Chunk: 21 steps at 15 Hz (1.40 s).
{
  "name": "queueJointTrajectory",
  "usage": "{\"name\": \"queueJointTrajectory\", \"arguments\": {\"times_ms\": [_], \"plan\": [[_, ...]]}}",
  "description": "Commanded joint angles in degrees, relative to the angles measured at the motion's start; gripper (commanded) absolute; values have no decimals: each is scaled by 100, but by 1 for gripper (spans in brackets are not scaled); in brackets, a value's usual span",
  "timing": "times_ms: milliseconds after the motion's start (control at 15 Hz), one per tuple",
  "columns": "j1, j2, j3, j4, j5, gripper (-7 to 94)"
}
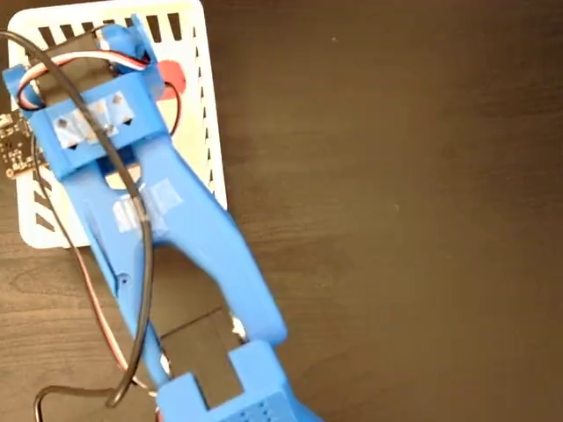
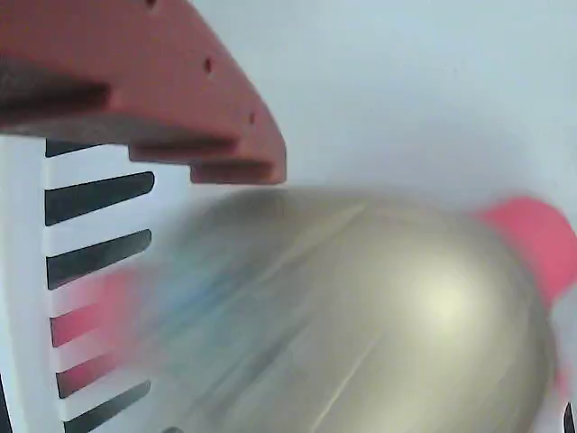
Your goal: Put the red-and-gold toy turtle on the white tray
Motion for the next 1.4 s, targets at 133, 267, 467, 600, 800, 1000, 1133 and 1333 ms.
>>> {"name": "queueJointTrajectory", "arguments": {"times_ms": [133, 267, 467, 600, 800, 1000, 1133, 1333], "plan": [[-88, 299, -88, 70, -26, 61], [-97, 334, -70, 62, -44, 61], [-53, 571, -97, 9, -62, 36], [44, 949, -70, -149, 202, 0], [158, 1995, -18, -167, 501, 0], [615, 4148, 1380, -1143, 721, 0], [958, 5810, 2971, -1626, 396, 0], [1239, 7928, 5678, -2391, -26, 0]]}}
